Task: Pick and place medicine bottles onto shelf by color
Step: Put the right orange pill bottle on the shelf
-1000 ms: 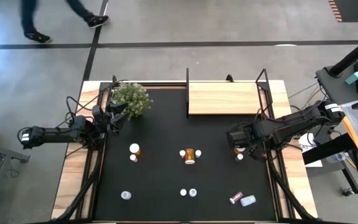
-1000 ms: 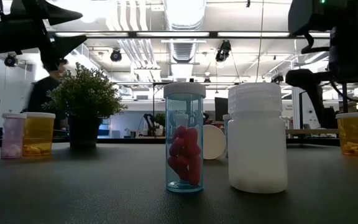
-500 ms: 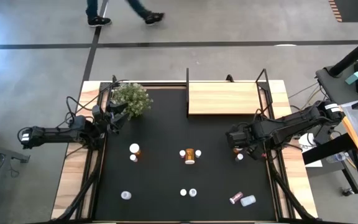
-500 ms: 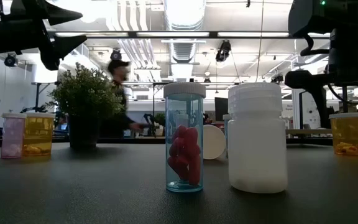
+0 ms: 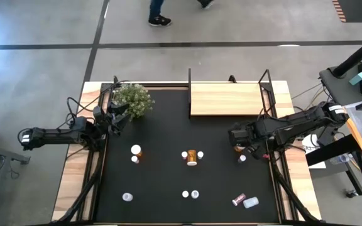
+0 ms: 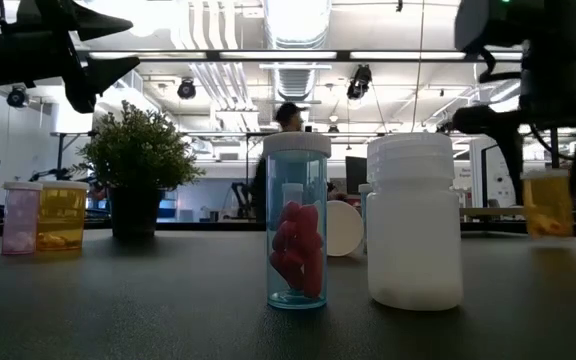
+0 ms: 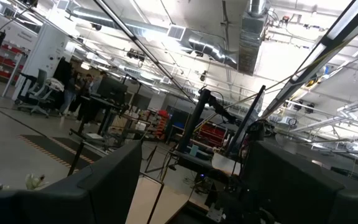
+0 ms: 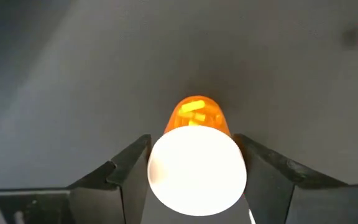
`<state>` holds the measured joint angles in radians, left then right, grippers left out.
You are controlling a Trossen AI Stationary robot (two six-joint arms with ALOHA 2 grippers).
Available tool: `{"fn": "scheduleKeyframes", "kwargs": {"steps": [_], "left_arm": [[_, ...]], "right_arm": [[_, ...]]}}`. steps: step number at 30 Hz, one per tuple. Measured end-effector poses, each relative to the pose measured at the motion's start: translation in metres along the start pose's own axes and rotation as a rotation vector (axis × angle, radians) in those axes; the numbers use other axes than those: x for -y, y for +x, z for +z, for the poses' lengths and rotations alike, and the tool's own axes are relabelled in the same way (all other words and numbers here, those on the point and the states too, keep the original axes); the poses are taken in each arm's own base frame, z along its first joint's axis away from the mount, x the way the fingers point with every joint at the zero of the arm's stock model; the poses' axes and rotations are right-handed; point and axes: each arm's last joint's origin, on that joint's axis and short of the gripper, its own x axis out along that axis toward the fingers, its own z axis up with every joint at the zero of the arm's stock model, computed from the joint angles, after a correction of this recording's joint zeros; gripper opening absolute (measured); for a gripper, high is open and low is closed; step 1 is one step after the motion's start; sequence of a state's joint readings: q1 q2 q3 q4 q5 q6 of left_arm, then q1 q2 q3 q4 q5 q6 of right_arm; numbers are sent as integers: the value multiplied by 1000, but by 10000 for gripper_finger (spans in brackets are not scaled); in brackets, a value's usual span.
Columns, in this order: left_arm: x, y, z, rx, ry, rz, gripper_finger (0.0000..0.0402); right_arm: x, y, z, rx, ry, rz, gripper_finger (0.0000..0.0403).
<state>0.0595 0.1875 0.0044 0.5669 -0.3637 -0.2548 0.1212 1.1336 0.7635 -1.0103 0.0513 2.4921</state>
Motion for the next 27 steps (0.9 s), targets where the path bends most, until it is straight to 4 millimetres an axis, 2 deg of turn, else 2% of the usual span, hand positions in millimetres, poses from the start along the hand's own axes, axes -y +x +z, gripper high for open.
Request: {"fn": "scheduleKeyframes", "kwargs": {"steps": [7, 14, 21, 27], "left_arm": [[0, 0, 0, 0, 0, 0, 295], [0, 0, 0, 0, 0, 0, 295], [0, 0, 0, 0, 0, 0, 295], [0, 0, 0, 0, 0, 0, 295]], "right_arm": [[-28, -43, 16, 45, -113, -25, 192], [-56, -79, 44, 134, -407, 23, 199], [-83, -90, 73, 187, -726, 24, 201], [-108, -84, 88, 212, -1146, 18, 202]]}}
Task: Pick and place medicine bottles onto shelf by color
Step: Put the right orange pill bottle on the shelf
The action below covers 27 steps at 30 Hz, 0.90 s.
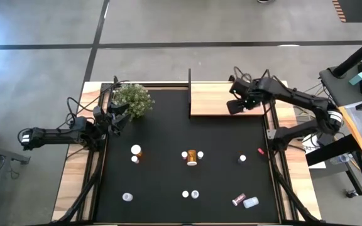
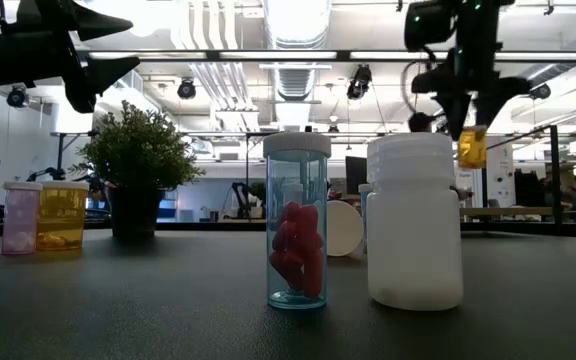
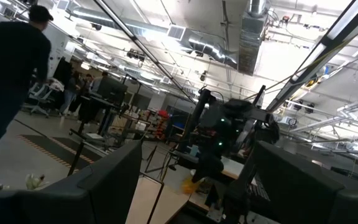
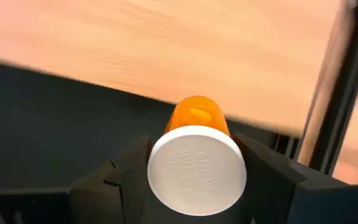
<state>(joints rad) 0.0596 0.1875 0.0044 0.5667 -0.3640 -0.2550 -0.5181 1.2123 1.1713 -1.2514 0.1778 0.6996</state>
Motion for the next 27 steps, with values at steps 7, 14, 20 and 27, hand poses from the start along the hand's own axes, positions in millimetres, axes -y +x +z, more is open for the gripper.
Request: {"fn": "scheduleKeyframes", "kwargs": {"steps": [7, 14, 20, 27], "left_arm": [[0, 0, 0, 0, 0, 0, 295], [0, 0, 0, 0, 0, 0, 295], [0, 0, 0, 0, 0, 0, 295], [0, 0, 0, 0, 0, 0, 295]], "right_arm": [[5, 20, 24, -5, -214, -18, 203], [17, 37, 40, -110, -531, 142, 203], [33, 52, 59, -120, -453, 128, 203], [43, 63, 87, -134, -524, 139, 203]]}}
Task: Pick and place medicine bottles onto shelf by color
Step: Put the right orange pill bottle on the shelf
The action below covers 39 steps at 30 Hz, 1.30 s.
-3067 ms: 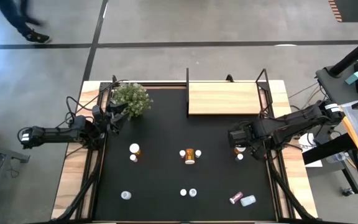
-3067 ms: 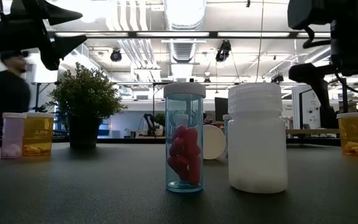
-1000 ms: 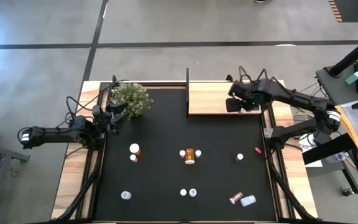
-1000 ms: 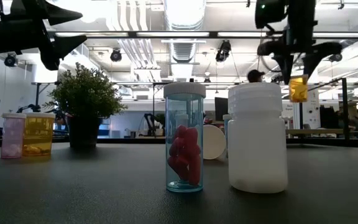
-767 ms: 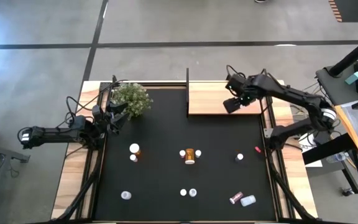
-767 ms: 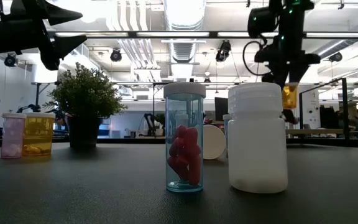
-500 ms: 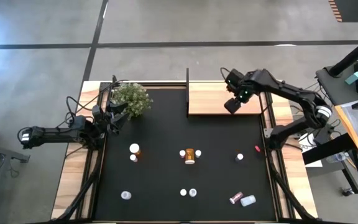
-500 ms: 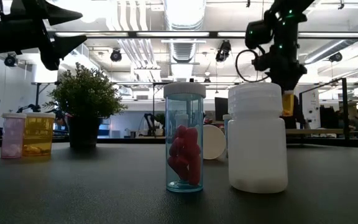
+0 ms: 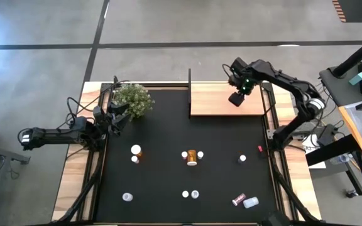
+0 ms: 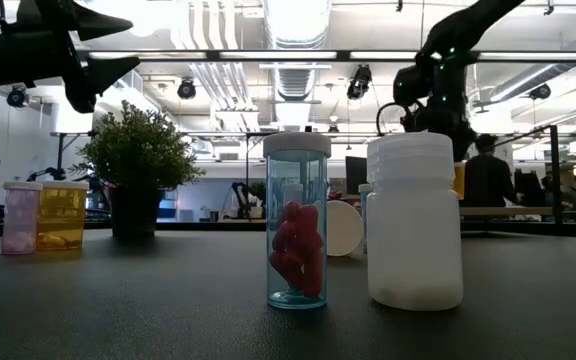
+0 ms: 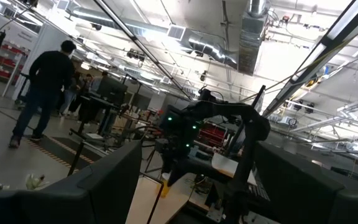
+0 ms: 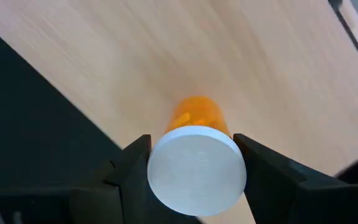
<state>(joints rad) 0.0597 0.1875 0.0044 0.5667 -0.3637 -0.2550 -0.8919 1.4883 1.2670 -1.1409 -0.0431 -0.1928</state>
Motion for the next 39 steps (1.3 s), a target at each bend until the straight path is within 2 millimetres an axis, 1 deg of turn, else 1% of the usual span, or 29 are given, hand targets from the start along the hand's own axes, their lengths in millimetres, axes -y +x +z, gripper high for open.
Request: {"fn": "scheduleKeyframes", "kwargs": {"steps": [4, 6, 9, 12, 17, 24, 27, 33, 39], "left_arm": [[0, 0, 0, 0, 0, 0, 295], [0, 0, 0, 0, 0, 0, 295], [0, 0, 0, 0, 0, 0, 295], [0, 0, 0, 0, 0, 0, 295], [0, 0, 0, 0, 0, 0, 295], [0, 0, 0, 0, 0, 0, 295], [0, 0, 0, 0, 0, 0, 295], [0, 0, 0, 0, 0, 0, 295], [0, 0, 0, 0, 0, 0, 295]], "right_arm": [[14, 4, 12, -16, -48, 10, 203], [22, 6, 18, -26, -21, 11, 203], [32, 9, 26, -36, 69, 11, 203], [40, 14, 31, -58, 94, 23, 203], [52, 15, 30, -78, 106, 33, 203], [75, 5, 20, -36, 97, 11, 203], [83, 3, 18, -10, 99, 18, 203], [91, 4, 20, 36, 105, 6, 203], [100, 6, 17, 38, 214, -4, 203]]}}
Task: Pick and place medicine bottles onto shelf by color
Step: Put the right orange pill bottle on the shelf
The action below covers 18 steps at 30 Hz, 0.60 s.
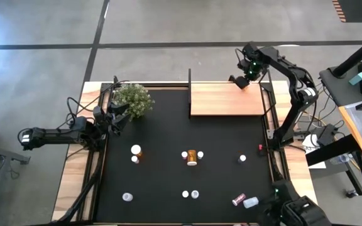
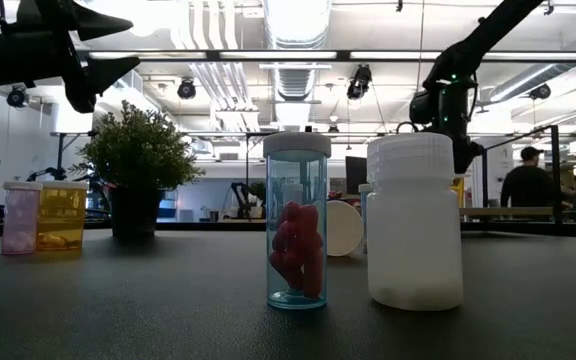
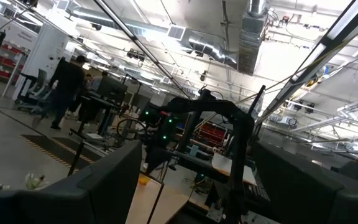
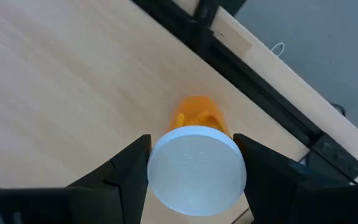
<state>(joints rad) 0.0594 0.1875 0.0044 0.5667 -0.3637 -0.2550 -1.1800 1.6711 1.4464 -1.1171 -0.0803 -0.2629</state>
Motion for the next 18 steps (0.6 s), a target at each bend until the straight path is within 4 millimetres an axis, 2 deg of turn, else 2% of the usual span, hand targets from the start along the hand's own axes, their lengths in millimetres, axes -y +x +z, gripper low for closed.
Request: {"fn": "scheduleKeyframes", "kwargs": {"steps": [9, 18], "left_arm": [[0, 0, 0, 0, 0, 1, 295], [0, 0, 0, 0, 0, 0, 295]], "right_arm": [[5, 0, -3, -14, 109, 23, 203], [3, 0, -4, -7, -4, 81, 203]]}}
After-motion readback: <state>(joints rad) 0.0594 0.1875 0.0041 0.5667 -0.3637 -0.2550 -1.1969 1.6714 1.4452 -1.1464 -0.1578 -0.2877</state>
